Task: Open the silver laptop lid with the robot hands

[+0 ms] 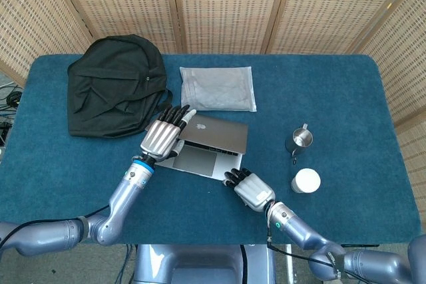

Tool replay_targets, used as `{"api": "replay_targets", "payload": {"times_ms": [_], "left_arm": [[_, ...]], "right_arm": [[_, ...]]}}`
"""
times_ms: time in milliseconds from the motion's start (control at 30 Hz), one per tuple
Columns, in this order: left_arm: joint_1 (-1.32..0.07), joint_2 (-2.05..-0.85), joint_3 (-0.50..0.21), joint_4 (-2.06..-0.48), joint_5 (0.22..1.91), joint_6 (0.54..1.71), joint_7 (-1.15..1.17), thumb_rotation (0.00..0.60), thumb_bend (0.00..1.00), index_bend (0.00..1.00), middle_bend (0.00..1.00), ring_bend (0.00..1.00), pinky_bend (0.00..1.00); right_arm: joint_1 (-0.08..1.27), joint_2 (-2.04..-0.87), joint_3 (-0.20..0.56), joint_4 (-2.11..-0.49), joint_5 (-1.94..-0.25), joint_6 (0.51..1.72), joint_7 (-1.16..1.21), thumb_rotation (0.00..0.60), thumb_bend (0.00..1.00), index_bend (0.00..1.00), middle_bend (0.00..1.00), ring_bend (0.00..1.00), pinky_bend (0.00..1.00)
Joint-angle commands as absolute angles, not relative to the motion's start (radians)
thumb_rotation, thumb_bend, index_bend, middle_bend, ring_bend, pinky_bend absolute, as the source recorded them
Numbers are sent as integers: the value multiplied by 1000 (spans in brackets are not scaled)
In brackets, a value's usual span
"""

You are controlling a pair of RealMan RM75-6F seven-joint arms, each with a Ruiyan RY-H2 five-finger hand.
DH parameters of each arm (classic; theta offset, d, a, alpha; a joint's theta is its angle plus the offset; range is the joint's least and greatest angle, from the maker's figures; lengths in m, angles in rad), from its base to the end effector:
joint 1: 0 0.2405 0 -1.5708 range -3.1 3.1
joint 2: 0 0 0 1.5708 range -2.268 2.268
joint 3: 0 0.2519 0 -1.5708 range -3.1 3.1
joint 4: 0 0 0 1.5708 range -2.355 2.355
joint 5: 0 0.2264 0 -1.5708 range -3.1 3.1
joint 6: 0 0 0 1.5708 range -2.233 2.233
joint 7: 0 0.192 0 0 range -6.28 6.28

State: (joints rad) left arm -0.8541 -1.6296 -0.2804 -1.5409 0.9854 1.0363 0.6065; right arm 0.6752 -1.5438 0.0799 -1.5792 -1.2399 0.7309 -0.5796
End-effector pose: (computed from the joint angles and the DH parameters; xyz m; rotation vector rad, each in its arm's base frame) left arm -0.0541 0.3989 -0.0504 -1.8461 -0.8004 -0.9928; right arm -0.1402 -0.3049 -0.1104 2.3024 -0.7741 0.6557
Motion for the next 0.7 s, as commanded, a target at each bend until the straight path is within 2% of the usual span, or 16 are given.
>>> {"api": "replay_targets", "payload": {"times_ms": [33, 300, 700], "left_arm": [[-857, -1624, -277, -1535, 989, 1037, 604, 600, 543, 0, 0, 0, 0], [-870, -1613, -277, -1467, 975, 1026, 598, 600, 541, 0, 0, 0, 0], [-916, -1634, -313, -1322, 895, 972, 591, 600, 534, 0, 0, 0, 0]], "right_arm": [[685, -1541, 73, -1583, -1225, 732, -583, 600, 1000, 121, 76, 44, 137], [700, -1526, 61, -1585, -1206, 736, -560, 600, 1000, 121, 76, 44, 137], [717, -1514, 42, -1575, -1204, 737, -527, 600, 1000, 121, 76, 44, 137]]}}
